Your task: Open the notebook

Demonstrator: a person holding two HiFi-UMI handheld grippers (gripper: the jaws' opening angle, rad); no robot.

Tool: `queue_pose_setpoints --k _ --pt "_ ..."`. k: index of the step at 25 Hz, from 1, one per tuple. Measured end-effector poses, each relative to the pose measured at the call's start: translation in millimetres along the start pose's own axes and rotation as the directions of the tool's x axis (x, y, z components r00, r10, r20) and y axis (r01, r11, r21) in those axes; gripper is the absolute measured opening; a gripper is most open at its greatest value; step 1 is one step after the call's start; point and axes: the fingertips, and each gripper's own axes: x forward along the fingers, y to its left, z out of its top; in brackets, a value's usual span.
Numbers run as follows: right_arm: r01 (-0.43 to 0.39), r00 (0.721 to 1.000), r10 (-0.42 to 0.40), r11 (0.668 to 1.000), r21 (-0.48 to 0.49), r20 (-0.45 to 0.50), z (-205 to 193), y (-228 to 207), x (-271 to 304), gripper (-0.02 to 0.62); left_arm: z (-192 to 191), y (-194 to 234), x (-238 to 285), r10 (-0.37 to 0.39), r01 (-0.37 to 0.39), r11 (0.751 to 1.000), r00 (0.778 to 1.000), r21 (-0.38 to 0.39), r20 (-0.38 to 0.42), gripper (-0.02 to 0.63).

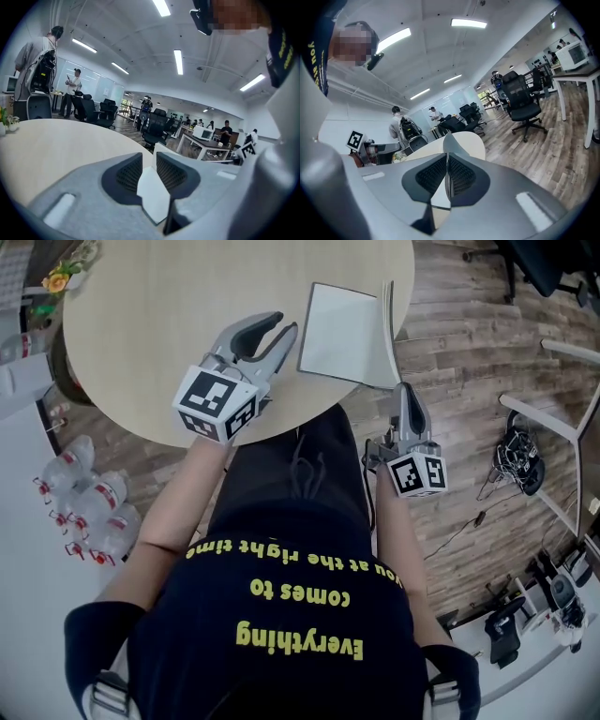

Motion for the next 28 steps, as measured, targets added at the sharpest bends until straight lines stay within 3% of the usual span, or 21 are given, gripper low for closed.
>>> queue_pose_setpoints --k 13,23,28 --pt "0.122 0.993 -0.122 0.992 -0.006 0.0 -1 -46 -22 0.029 -11 -14 12 -0.033 0.033 0.999 0.999 0.014 -0.034 0.071" --pt "0.221 0.975 -0.217 0.969 0.107 -0.05 -19 -94 -28 0.031 -18 -17 15 -0.028 0.029 1.0 0.998 0.013 -0.056 0.071" --pt "0.254 0.967 -0.238 0.938 0.235 -0.095 -37 -119 -27 0.031 -18 -18 17 -0.024 0.025 1.0 0.998 0.014 -0.061 0.071"
